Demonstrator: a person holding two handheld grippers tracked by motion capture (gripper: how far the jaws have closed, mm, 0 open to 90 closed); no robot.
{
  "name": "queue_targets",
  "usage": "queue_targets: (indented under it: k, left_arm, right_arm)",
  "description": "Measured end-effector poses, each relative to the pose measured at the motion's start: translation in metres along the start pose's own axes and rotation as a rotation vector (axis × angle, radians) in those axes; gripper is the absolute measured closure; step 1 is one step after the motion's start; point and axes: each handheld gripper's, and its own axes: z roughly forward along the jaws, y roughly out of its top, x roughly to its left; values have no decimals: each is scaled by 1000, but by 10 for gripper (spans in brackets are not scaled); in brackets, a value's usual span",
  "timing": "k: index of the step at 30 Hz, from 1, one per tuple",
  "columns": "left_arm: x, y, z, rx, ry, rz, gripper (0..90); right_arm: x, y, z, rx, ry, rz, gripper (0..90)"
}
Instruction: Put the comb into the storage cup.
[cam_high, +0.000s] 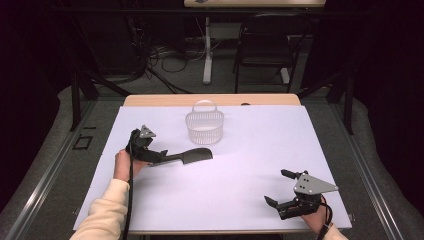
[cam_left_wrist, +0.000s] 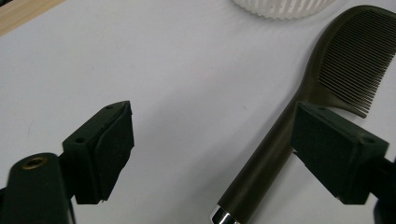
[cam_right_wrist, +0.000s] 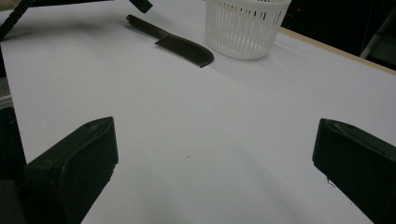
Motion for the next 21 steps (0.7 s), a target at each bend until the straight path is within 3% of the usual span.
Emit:
queue_targets:
  k: [5,10,21]
  left_arm:
    - [-1,9,-11,-22,6,18,85]
    - [-3,15,-16,-13,-5,41,5]
    - [-7,20,-21,1,-30,106,1]
  right_arm:
    - [-1,0,0,5,-11,-1,0]
    - [0,0,0,4,-7,-2,0]
    - [0,0,-1,6,-17,-15,0]
